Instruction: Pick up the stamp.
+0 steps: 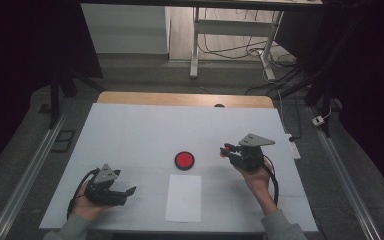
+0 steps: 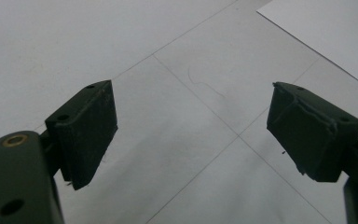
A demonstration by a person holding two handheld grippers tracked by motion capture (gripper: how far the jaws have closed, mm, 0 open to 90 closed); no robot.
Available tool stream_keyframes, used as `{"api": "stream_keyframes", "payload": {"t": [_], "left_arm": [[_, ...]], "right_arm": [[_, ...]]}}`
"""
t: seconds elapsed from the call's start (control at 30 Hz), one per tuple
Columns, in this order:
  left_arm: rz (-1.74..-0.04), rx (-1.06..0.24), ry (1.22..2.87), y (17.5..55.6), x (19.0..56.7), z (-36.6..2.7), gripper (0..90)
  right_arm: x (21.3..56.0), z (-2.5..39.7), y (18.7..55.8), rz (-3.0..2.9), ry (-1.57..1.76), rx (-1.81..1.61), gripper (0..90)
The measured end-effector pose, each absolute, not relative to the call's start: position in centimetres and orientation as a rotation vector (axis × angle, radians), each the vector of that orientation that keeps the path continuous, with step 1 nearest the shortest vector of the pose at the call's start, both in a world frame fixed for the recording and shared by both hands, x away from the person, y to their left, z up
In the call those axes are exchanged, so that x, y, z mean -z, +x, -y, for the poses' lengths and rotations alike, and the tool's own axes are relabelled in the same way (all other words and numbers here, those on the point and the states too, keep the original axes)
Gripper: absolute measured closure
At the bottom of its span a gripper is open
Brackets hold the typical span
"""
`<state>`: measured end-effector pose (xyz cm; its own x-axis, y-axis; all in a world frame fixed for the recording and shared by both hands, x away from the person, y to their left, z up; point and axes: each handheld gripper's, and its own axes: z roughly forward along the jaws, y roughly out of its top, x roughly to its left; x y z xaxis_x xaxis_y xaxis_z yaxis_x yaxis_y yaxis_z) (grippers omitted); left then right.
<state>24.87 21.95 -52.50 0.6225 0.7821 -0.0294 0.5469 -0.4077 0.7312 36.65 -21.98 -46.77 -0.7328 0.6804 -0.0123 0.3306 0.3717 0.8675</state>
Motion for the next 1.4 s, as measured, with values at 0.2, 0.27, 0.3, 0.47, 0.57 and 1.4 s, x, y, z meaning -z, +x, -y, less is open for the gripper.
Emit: {"api": "stream_keyframes", "payload": {"t": [0.2, 0.27, 0.3, 0.47, 0.57, 1.4], "left_arm": [[-1.038, -0.415, 2.118, 24.9, 52.5, -21.9, 16.3], [-1.038, -0.415, 2.118, 24.9, 52.5, -21.9, 16.3], [-1.038, -0.415, 2.118, 24.9, 52.5, -21.9, 16.4], [-1.038, -0.415, 2.118, 24.9, 52.5, -21.9, 16.3], [-1.037, -0.414, 2.118, 24.9, 52.5, -21.9, 16.4], [-1.037, -0.416, 2.12, 24.9, 52.5, -21.9, 16.3]], "right_arm": [[46.6, 21.7, 36.5, -2.269, 0.873, -1.334, 71.3], [46.5, 21.6, 36.4, -2.273, 0.866, -1.33, 71.3], [46.5, 21.6, 36.4, -2.273, 0.866, -1.33, 71.3], [46.2, 21.1, 36.1, -2.281, 0.844, -1.344, 71.3], [46.1, 20.9, 36.0, -2.286, 0.836, -1.345, 71.3], [45.0, 18.7, 34.7, -2.337, 0.765, -1.471, 71.3]]}}
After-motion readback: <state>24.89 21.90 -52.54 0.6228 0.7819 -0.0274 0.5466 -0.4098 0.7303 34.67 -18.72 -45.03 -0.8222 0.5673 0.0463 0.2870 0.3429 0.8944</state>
